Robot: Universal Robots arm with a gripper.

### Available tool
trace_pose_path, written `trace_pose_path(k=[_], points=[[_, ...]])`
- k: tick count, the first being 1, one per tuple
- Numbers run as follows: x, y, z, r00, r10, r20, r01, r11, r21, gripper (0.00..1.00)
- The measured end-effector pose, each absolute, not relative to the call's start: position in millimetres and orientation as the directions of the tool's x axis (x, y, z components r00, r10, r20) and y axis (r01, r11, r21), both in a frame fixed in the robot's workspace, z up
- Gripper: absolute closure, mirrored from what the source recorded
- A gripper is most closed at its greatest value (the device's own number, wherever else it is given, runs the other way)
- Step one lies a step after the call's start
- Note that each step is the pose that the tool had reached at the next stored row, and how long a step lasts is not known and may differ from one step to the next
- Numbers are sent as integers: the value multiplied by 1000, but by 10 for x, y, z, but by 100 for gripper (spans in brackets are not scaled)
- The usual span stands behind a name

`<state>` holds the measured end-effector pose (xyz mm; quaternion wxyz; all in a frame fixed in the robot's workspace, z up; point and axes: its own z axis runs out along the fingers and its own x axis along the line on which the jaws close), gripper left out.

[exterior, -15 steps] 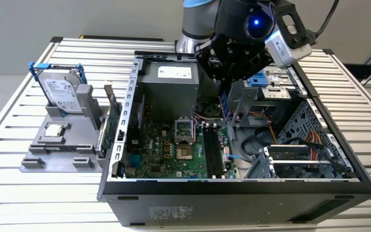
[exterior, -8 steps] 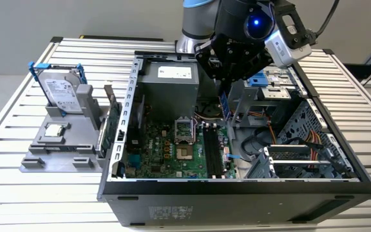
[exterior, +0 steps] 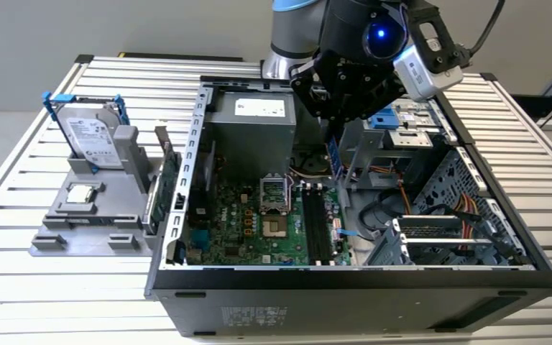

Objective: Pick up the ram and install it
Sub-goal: 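Insert the ram into the slot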

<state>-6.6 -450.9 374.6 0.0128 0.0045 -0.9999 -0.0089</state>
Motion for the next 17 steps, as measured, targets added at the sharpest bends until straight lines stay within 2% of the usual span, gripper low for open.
trace_pose_path(k=[17], points=[[-65,-4507,3687,-1000,-17,24,-17,1000,18,100]])
